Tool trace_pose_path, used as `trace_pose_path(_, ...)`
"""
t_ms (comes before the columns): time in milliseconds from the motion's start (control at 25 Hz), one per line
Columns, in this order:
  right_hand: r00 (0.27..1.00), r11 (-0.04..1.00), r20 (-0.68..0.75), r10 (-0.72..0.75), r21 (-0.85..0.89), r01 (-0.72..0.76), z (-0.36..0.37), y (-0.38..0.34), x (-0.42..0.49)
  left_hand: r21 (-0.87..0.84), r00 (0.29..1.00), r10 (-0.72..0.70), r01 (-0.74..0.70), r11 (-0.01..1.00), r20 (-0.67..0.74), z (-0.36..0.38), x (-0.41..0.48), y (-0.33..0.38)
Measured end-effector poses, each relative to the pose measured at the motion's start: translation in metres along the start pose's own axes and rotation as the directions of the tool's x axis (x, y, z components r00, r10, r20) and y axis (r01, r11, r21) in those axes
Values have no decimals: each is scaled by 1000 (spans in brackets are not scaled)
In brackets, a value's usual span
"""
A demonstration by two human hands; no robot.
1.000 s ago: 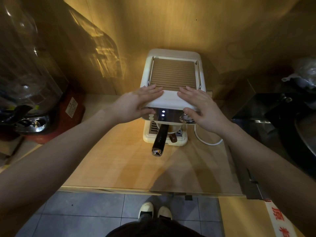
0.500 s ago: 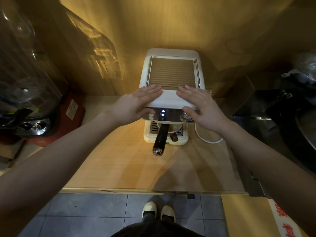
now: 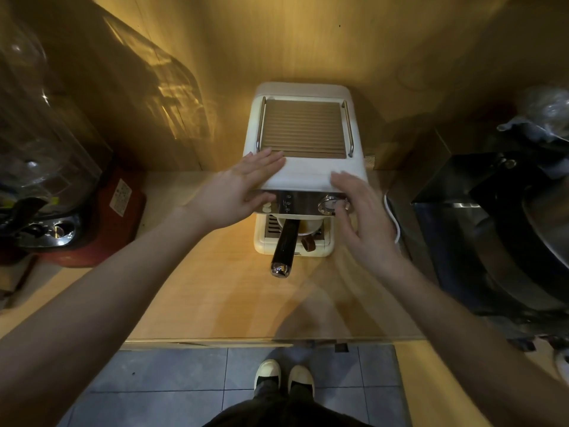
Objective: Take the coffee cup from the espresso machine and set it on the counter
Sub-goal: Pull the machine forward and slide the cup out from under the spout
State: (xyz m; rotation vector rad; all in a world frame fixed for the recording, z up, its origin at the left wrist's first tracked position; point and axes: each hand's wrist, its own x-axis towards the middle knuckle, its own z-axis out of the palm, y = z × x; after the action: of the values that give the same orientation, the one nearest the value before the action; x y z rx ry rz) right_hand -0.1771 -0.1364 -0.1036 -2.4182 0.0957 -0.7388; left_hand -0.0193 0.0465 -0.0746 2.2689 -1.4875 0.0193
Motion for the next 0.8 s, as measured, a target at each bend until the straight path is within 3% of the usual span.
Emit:
trace_pose_path(80,989,988,-118,94,134,-78,18,-1,-40,11,1000,7,-6,1000,-20,3,-1,0)
trace_pose_path(160,954,928,-37,298,245,-281,39,2,-65,-5,999,-4,4,1000,-36,6,-1,0)
trace_pose_path(280,786,735,197,587,278,-619,71,13,-71,-29,997,-27,25,999,-72,8,-1,2)
trace_pose_path(360,642,578,255,723,287,-764,84,20,-65,-45,995,-40,36,998,-90,10,0,1)
trace_pose_path(480,504,423,314,805,292,-858,100,30,-53,-67,993,-58,52,996,-104,12,0,2)
trace_pose_path(640,405,306,357,842,304,-902,109,30,-34,-89,992,-63,53,995,-107,13,-1,3)
trace_pose_path(800,265,27,476,839,449,-893,108,29,-24,-109,987,-91,76,991,-135,16,-2,4)
